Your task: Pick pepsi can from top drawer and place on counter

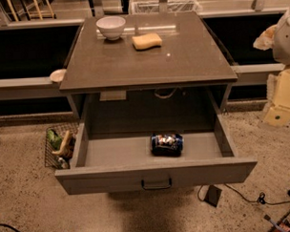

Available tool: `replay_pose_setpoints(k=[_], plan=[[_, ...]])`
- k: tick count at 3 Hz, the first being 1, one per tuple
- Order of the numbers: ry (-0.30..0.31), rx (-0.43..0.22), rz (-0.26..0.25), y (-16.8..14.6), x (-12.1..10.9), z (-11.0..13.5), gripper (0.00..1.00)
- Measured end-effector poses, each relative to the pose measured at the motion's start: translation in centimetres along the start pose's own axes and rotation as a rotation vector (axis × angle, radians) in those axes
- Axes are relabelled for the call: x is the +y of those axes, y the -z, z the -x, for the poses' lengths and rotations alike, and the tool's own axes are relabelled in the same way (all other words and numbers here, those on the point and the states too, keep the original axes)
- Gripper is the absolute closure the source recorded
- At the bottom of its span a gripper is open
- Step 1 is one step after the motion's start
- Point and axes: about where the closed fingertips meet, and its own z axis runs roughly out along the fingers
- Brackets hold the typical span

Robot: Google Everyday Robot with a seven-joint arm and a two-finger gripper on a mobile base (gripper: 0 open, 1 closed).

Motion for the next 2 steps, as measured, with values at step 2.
replay_pose_setpoints(k=[2], plan=[[0.004,-0.065,0.034,-3.0,-0.1,0.6,0.0]])
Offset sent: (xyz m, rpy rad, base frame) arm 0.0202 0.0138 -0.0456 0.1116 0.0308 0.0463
